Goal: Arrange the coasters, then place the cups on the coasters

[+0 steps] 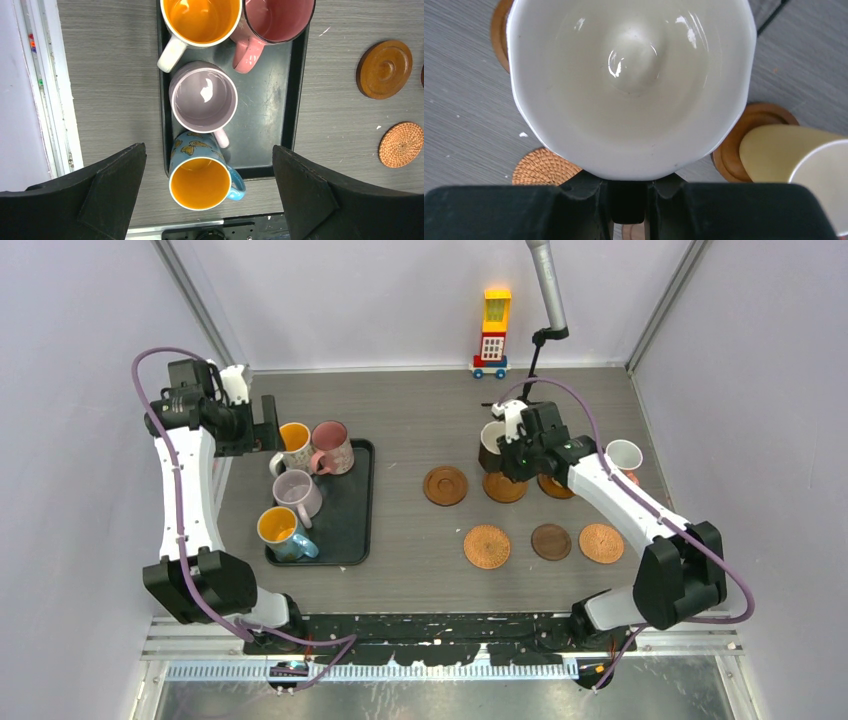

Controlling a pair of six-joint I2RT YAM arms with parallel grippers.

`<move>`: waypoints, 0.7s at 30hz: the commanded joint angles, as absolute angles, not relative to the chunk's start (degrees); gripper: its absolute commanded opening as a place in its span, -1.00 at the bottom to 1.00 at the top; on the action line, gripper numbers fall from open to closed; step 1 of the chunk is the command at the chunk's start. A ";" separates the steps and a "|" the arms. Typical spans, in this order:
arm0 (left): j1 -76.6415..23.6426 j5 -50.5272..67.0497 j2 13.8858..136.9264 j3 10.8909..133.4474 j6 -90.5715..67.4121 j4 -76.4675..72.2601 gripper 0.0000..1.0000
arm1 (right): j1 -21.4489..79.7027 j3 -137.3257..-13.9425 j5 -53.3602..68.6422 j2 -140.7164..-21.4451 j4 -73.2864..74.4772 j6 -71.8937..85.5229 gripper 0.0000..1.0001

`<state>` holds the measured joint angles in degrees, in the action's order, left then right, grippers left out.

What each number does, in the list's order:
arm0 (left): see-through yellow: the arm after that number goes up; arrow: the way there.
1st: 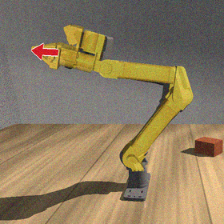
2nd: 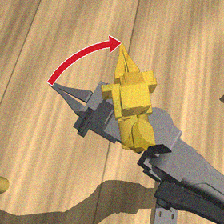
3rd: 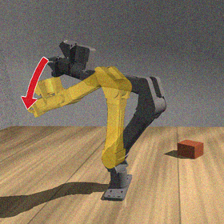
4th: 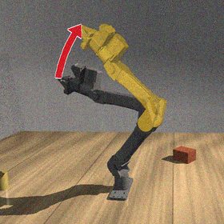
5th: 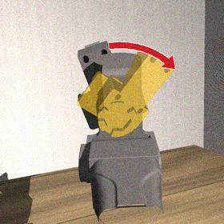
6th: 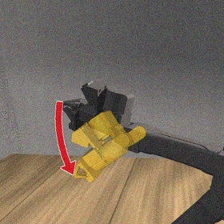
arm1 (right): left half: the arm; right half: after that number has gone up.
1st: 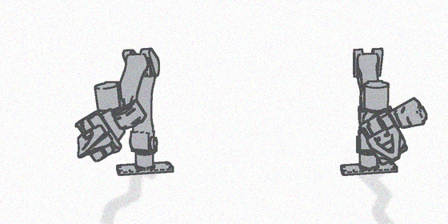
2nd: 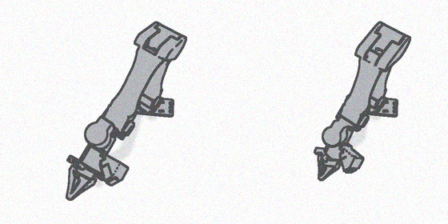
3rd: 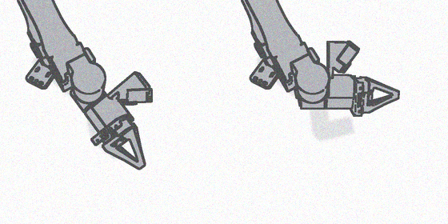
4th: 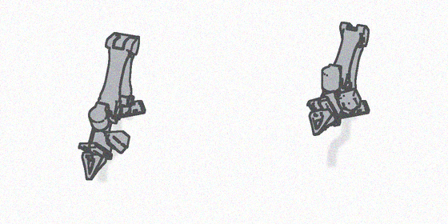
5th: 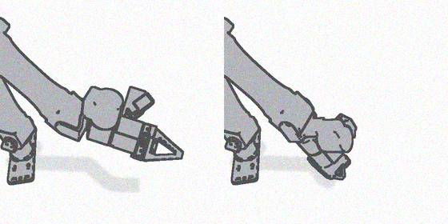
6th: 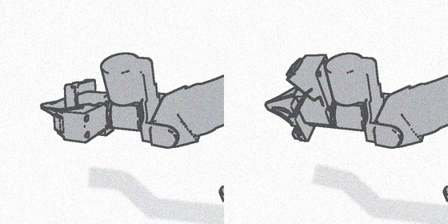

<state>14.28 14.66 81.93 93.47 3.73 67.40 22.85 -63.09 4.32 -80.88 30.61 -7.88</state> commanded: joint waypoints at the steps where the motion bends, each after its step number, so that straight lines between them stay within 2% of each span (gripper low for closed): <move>1: 14.34 16.46 82.62 96.55 4.21 68.28 0.99 | 20.53 -61.78 6.42 -75.81 27.22 -9.63 -0.99; 8: 13.91 16.87 82.97 96.81 3.26 68.27 1.00 | 18.15 -56.97 5.09 -74.33 26.50 -10.21 -0.99; 21: 13.56 16.37 83.45 97.14 2.61 68.91 1.00 | 17.39 -56.83 3.74 -79.09 25.28 -10.00 -0.99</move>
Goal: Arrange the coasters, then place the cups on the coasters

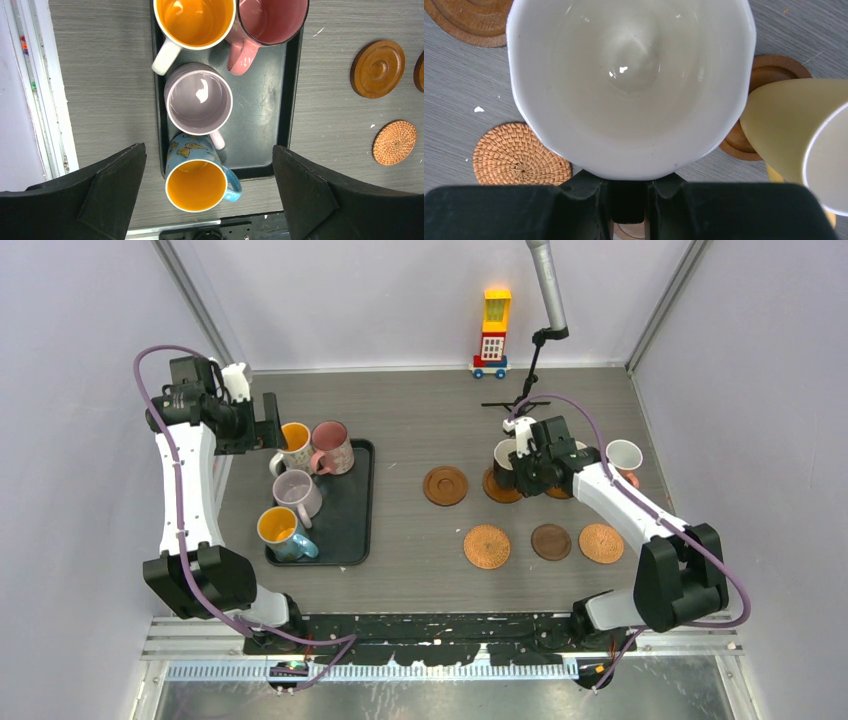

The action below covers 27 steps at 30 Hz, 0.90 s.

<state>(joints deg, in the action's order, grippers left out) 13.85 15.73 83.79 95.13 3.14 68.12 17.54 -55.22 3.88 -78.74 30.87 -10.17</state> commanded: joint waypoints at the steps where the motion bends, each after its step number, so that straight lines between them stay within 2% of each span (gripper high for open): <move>1: 13.59 16.23 83.39 97.05 2.63 68.95 0.99 | 17.39 -56.92 3.84 -79.45 25.21 -9.94 -0.99; 20: 13.57 15.83 84.10 97.43 2.27 68.91 0.99 | 16.28 -59.69 4.66 -85.09 25.46 -8.02 -0.99; 27: 13.59 15.70 84.61 97.73 2.32 69.04 0.99 | 16.23 -60.55 5.19 -84.88 28.54 -7.74 -0.91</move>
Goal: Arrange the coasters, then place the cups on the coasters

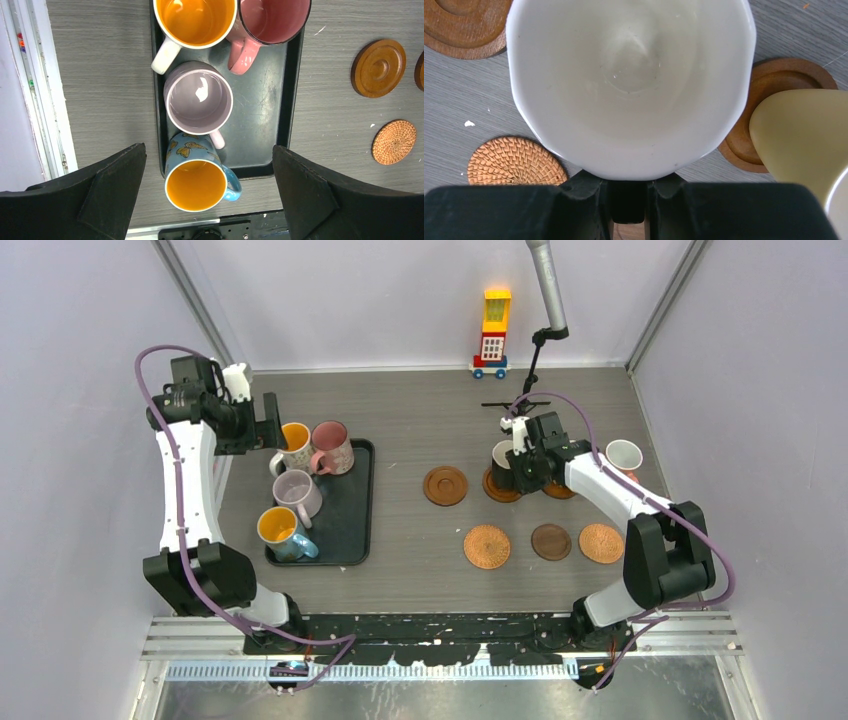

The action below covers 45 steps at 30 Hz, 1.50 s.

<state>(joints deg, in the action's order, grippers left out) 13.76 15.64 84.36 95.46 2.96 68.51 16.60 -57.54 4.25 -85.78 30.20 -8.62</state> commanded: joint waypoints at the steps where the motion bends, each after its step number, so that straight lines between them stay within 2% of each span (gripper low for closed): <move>1: 13.59 15.69 84.65 97.73 2.37 69.07 0.99 | 16.23 -60.41 5.31 -84.58 28.74 -7.74 -0.84; 4: 13.60 15.62 84.80 97.67 2.35 68.82 1.00 | 16.25 -59.67 5.77 -83.84 29.18 -8.07 -0.40; 6: 13.59 15.62 84.87 97.65 2.32 68.73 1.00 | 16.21 -59.34 5.94 -83.23 29.31 -8.33 -0.20; 17: 13.57 15.81 84.89 97.87 2.14 68.75 0.99 | 16.26 -62.62 7.52 -76.93 39.61 -7.47 0.32; 25: 13.56 16.29 84.34 96.81 1.00 67.77 0.99 | 17.62 -67.27 8.01 -74.36 46.44 -7.79 0.39; 31: 13.56 16.14 83.36 96.82 -1.21 67.89 0.99 | 25.17 -75.24 6.01 -76.00 46.18 -5.37 0.40; 37: 13.95 13.15 81.40 95.89 -1.98 67.81 0.99 | 34.46 -84.56 5.63 -83.94 43.16 -4.18 0.40; 45: 17.41 10.27 78.03 93.61 -3.14 67.89 0.99 | 50.29 -100.83 6.53 -101.73 39.34 -1.58 0.40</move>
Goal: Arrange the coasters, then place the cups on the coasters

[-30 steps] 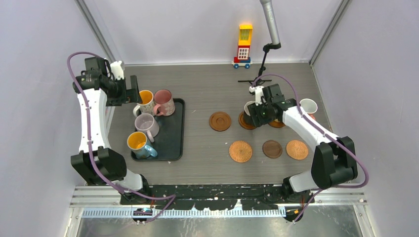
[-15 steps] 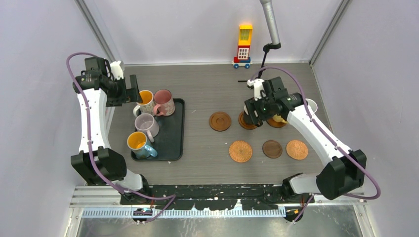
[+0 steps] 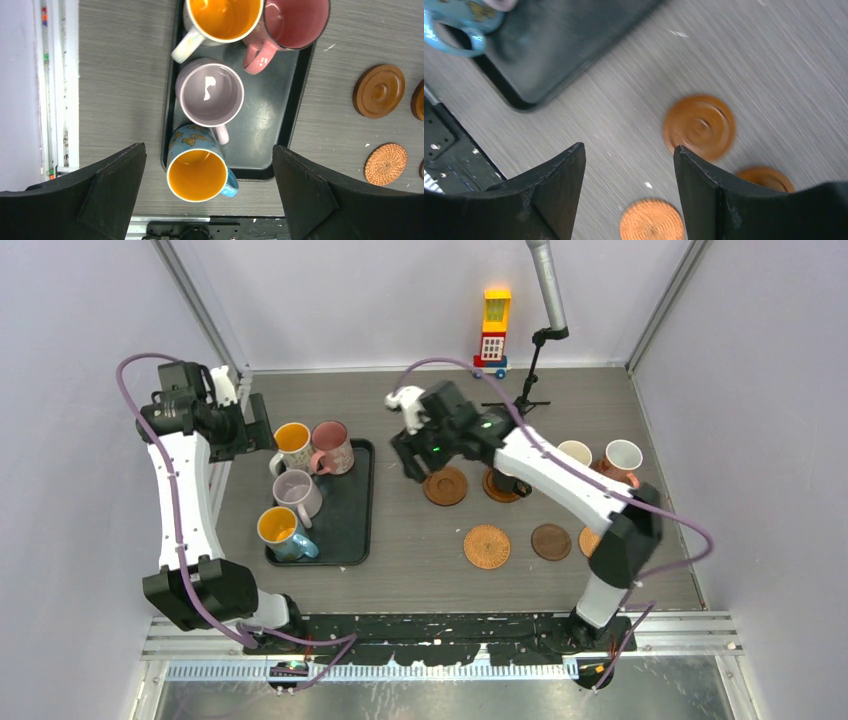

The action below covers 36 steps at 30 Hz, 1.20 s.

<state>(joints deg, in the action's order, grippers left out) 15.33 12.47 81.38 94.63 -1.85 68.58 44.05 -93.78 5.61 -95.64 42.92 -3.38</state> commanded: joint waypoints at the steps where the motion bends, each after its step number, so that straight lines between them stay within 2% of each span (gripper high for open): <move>1: 17.77 10.08 77.54 93.26 -3.08 67.90 0.99 | 52.18 -102.68 7.21 -103.99 39.15 -1.63 0.40; 12: 20.18 7.68 73.83 88.26 -2.79 68.12 0.99 | 68.26 -118.37 7.89 -122.12 37.16 -0.91 0.37; 24: 20.65 7.56 74.21 90.07 -3.68 68.10 0.99 | 72.56 -127.08 0.98 -132.94 33.19 -0.74 0.28; 28: 20.73 7.49 74.46 90.50 -3.65 68.07 0.99 | 72.59 -128.53 0.28 -135.10 32.21 -1.01 0.15; 36: 20.74 7.56 75.29 91.77 -3.43 68.21 0.99 | 72.44 -126.52 -2.37 -135.27 31.99 -1.23 -0.24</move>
<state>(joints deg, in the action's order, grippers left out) 20.29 7.51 75.50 89.10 -2.90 68.66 72.53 -125.93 0.27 -136.92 34.50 -1.32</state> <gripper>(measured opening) 0.996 0.420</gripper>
